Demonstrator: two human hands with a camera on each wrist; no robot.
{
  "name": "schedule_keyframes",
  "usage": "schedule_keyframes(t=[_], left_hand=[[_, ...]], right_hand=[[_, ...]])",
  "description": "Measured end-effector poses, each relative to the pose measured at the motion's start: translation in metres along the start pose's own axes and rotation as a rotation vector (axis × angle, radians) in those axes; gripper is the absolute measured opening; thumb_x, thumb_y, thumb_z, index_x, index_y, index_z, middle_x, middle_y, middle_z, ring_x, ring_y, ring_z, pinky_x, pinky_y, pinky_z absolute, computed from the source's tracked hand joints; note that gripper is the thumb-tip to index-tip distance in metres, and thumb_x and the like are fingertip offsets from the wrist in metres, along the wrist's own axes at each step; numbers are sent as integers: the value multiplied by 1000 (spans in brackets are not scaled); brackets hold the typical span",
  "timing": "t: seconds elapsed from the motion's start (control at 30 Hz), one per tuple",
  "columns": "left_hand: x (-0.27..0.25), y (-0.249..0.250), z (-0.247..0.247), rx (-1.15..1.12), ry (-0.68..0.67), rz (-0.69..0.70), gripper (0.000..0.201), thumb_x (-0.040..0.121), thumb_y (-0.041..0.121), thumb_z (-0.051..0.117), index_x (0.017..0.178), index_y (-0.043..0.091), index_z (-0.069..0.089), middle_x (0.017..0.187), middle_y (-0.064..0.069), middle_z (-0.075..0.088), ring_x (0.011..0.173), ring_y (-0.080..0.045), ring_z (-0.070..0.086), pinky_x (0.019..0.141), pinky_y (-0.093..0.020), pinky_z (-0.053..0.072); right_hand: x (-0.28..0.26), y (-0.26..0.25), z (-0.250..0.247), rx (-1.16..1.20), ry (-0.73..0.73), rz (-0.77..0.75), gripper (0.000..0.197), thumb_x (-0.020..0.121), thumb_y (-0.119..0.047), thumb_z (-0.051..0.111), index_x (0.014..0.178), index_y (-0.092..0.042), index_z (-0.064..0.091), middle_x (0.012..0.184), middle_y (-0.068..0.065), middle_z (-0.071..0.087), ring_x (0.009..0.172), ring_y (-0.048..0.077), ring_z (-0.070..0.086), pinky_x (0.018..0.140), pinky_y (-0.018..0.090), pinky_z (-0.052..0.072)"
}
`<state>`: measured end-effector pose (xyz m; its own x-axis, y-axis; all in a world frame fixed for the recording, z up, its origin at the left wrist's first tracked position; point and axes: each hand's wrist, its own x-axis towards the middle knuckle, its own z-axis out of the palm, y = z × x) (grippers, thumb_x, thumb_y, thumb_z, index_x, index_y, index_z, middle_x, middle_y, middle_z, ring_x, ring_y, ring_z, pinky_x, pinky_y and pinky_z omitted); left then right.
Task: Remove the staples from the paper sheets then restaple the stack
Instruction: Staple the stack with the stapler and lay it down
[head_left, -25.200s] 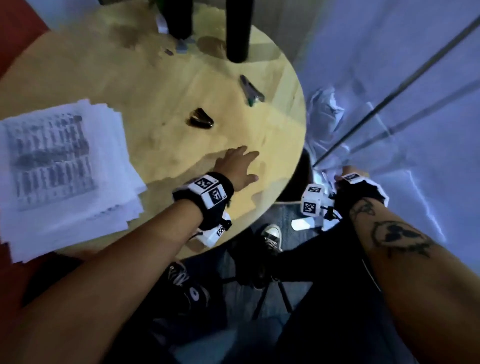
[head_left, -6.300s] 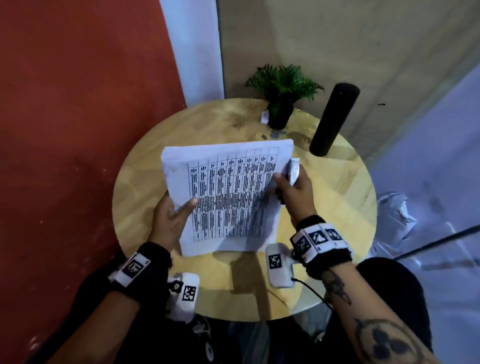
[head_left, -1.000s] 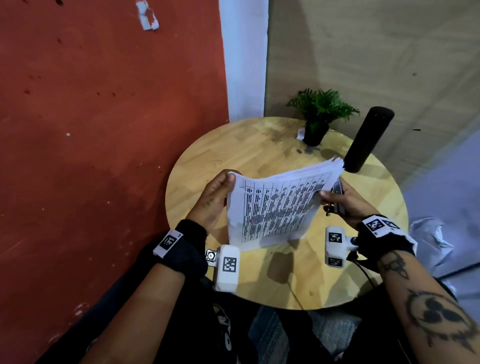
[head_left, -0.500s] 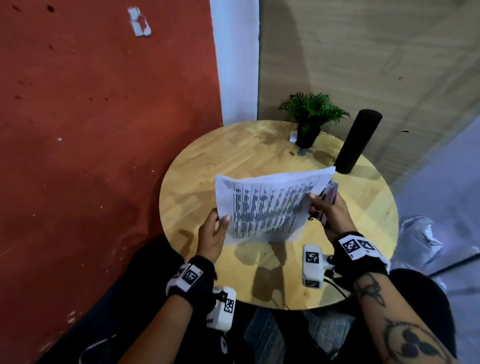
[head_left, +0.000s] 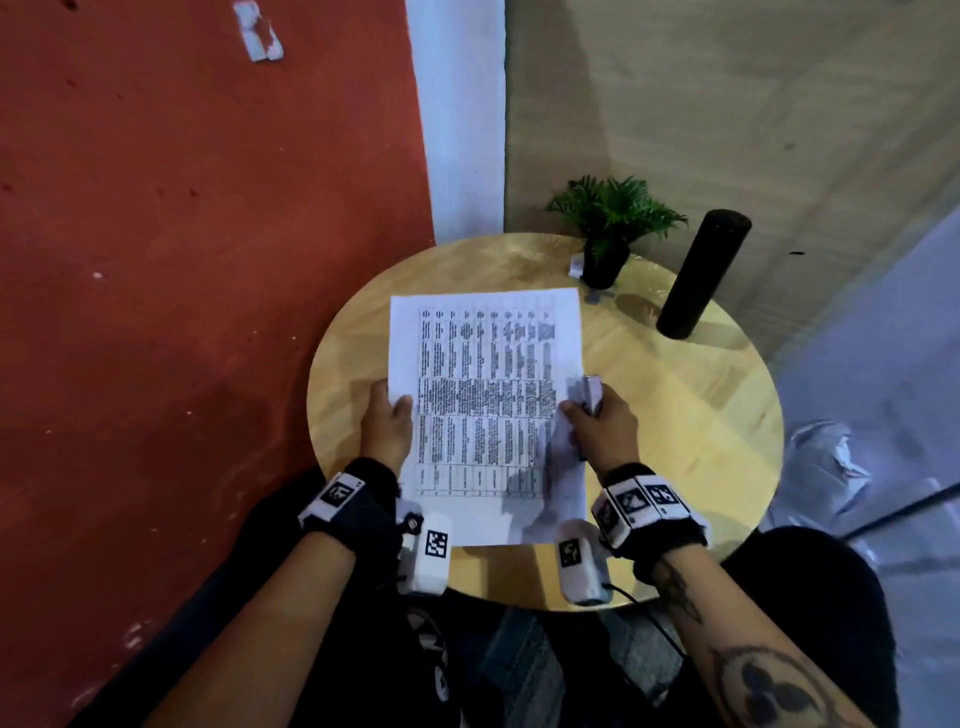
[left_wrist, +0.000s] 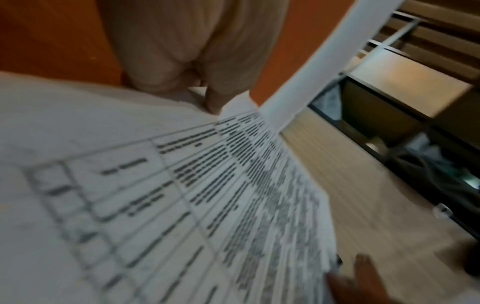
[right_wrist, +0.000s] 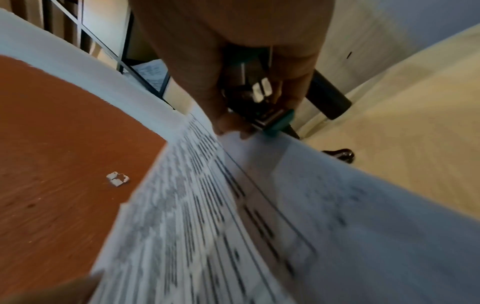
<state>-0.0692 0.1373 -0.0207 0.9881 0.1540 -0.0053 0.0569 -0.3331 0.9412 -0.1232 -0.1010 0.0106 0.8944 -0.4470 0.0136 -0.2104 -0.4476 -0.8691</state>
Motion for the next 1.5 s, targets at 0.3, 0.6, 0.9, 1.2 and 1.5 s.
schedule_keyframes(t=[0.3, 0.6, 0.9, 1.2, 1.5], left_hand=[[29, -65, 9, 137, -82, -323, 33, 95, 1, 44, 127, -5, 51, 127, -25, 56, 117, -39, 53, 101, -45, 42], [64, -33, 76, 204, -402, -341, 45, 88, -11, 42, 131, 2, 51, 133, -20, 54, 118, -36, 55, 94, -35, 43], [62, -31, 100, 319, -350, -291, 54, 88, -9, 38, 135, 13, 51, 136, -12, 54, 122, -30, 52, 86, -22, 38], [71, -42, 61, 384, -450, -284, 63, 86, -9, 38, 143, 20, 39, 139, -10, 50, 122, -30, 52, 95, -31, 42], [49, -49, 67, 842, -565, -25, 82, 83, 30, 69, 149, 29, 21, 158, -4, 14, 144, -29, 13, 116, -42, 18]], right_hand=[[-3, 47, 37, -276, -534, 341, 38, 84, -7, 59, 119, -6, 47, 112, 17, 57, 104, 31, 56, 72, 29, 39], [64, 73, 12, -242, -261, 529, 32, 86, -10, 56, 116, 2, 54, 117, 22, 59, 98, 34, 57, 75, 35, 42], [64, 88, -4, -396, -312, 491, 36, 94, -20, 52, 120, 5, 52, 123, 23, 56, 111, 36, 54, 82, 35, 42], [48, 55, 29, -401, -348, 442, 36, 93, -17, 43, 125, -1, 39, 127, 23, 50, 114, 37, 51, 85, 39, 42], [25, 47, 32, -399, -142, 413, 44, 92, -24, 46, 126, 1, 34, 137, 22, 32, 107, 41, 53, 81, 39, 40]])
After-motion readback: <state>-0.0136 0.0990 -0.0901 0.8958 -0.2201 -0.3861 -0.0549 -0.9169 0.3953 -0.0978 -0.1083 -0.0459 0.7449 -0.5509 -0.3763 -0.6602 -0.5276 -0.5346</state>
